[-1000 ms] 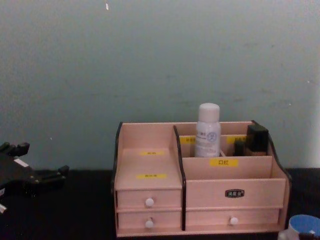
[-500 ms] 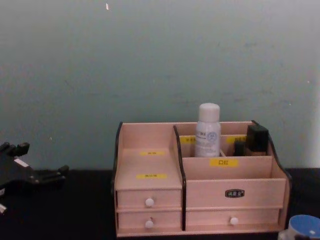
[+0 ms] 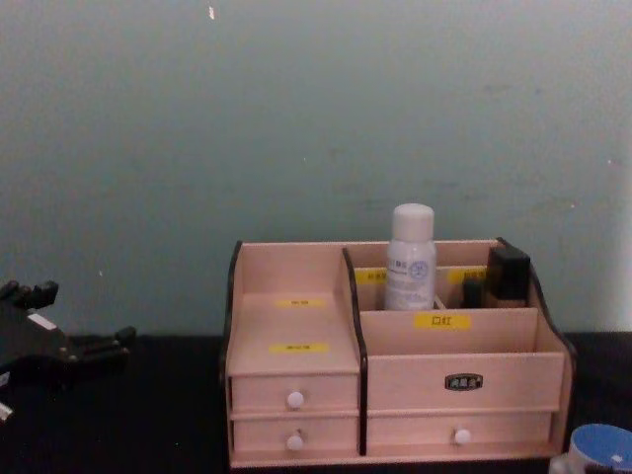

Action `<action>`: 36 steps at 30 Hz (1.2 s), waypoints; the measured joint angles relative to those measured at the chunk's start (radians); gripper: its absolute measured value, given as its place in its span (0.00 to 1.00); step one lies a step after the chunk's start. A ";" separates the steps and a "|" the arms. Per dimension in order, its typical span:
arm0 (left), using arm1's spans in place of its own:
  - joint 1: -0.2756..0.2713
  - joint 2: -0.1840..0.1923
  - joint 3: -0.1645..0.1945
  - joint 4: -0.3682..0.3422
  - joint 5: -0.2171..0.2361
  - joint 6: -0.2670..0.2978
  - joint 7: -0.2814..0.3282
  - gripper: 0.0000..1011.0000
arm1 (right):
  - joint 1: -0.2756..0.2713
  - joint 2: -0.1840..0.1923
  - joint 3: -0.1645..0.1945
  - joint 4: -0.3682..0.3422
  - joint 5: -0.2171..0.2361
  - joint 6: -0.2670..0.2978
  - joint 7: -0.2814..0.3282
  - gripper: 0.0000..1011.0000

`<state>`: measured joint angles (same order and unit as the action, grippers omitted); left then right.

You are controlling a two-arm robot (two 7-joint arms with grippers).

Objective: Pick up the facial cleanser and watermelon frost from the table and place them into the tiered storage box.

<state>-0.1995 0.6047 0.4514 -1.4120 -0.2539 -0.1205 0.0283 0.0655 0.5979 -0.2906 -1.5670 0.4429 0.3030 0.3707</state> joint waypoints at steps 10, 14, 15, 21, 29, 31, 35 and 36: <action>0.000 0.000 0.000 0.000 0.000 0.000 0.000 0.99 | 0.002 -0.005 0.002 0.005 -0.001 0.012 0.001 0.99; 0.000 0.000 0.000 0.000 0.000 0.000 0.000 0.99 | 0.002 -0.005 0.002 0.005 0.000 0.012 0.001 0.99; 0.000 0.000 0.000 0.000 0.000 0.000 0.000 0.99 | 0.002 -0.005 0.002 0.005 0.000 0.012 0.001 0.99; 0.000 0.000 0.000 0.000 0.000 0.000 0.000 0.99 | 0.001 -0.005 0.002 0.005 0.000 0.012 0.001 0.99; 0.000 0.000 0.000 0.000 0.000 0.000 0.000 0.99 | 0.001 -0.004 0.002 0.004 0.000 0.011 0.000 0.99; 0.000 0.000 0.000 0.000 0.000 0.000 0.000 0.99 | 0.001 -0.004 0.002 0.004 0.000 0.011 0.000 0.99; 0.000 0.000 0.000 0.000 0.000 0.000 0.000 0.99 | 0.001 -0.004 0.002 0.004 0.001 0.010 0.000 0.96; 0.000 0.000 0.000 0.000 0.000 0.000 0.000 0.99 | 0.001 -0.004 0.002 0.004 0.001 0.010 0.000 0.96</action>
<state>-0.1995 0.6047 0.4514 -1.4120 -0.2539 -0.1205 0.0283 0.0662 0.5938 -0.2886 -1.5634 0.4436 0.3134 0.3708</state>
